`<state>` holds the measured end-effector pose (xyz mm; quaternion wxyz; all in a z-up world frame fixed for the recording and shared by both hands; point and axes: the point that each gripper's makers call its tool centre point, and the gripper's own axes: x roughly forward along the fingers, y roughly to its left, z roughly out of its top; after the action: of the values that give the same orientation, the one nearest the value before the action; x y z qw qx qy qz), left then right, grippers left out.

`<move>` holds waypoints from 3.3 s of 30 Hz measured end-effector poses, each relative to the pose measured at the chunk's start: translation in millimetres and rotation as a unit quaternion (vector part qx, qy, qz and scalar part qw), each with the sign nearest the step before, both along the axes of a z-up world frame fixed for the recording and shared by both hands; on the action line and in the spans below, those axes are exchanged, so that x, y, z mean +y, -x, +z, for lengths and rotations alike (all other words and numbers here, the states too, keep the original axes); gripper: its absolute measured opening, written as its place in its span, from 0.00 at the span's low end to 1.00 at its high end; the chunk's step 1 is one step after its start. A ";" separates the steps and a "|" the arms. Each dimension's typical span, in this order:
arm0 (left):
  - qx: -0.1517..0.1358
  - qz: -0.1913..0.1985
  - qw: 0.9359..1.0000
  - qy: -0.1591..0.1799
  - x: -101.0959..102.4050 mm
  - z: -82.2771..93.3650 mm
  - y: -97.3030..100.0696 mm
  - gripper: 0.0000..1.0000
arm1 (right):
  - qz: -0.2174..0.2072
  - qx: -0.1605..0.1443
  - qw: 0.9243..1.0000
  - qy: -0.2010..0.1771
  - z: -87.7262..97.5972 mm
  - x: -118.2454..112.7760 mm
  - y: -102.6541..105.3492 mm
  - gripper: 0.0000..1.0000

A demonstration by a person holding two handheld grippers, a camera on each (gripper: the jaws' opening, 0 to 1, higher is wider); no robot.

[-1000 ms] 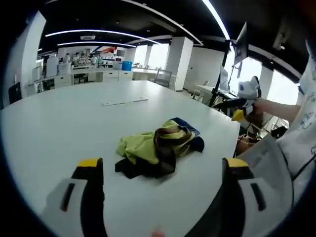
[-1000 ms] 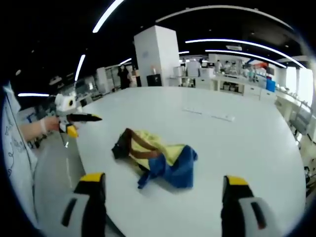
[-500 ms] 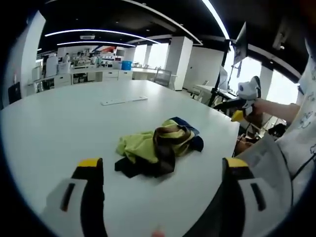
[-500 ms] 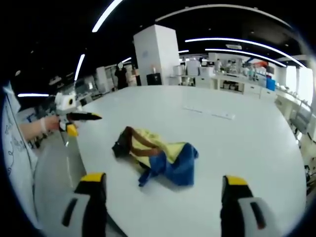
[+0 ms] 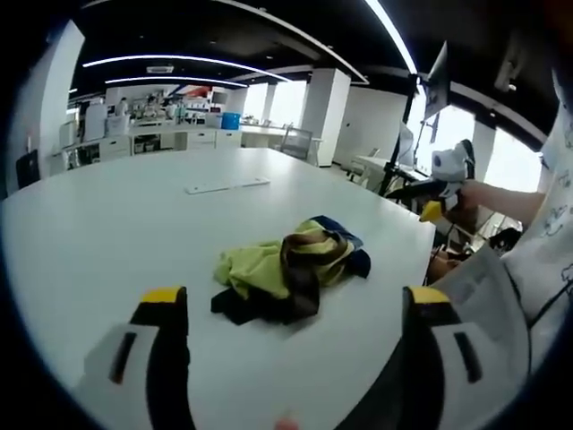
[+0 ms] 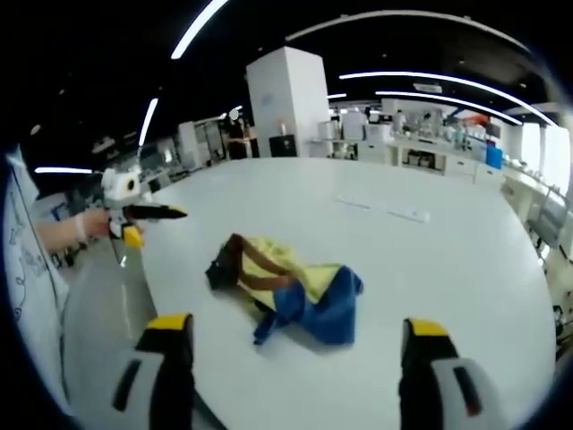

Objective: Fold the garment on the visible template until the final outline fits inside the template.

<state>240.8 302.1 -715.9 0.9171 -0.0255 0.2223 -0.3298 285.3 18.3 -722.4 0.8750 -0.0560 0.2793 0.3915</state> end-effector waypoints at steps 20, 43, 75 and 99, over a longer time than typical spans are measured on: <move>0.003 -0.005 1.000 0.002 -3.4 -4.1 7.0 0.94 | 0.008 0.011 1.000 0.012 -9.1 3.7 9.9 0.95; 0.007 -0.005 1.000 0.008 -20.8 -18.8 -5.3 0.71 | -0.012 0.020 1.000 0.009 -21.3 -11.2 -9.3 0.84; 0.016 -0.007 1.000 -0.012 -34.2 -45.6 -23.6 0.50 | -0.005 0.046 0.999 0.008 -48.3 1.8 -33.8 0.65; 0.059 -0.037 0.996 -0.049 -45.9 -93.4 -34.3 0.30 | 0.040 0.136 0.990 -0.011 -99.4 32.6 -40.6 0.14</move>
<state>275.0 256.2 -809.3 0.8897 0.0080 0.2929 -0.3502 325.9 51.0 -821.8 0.8132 -0.0035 0.3886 0.4332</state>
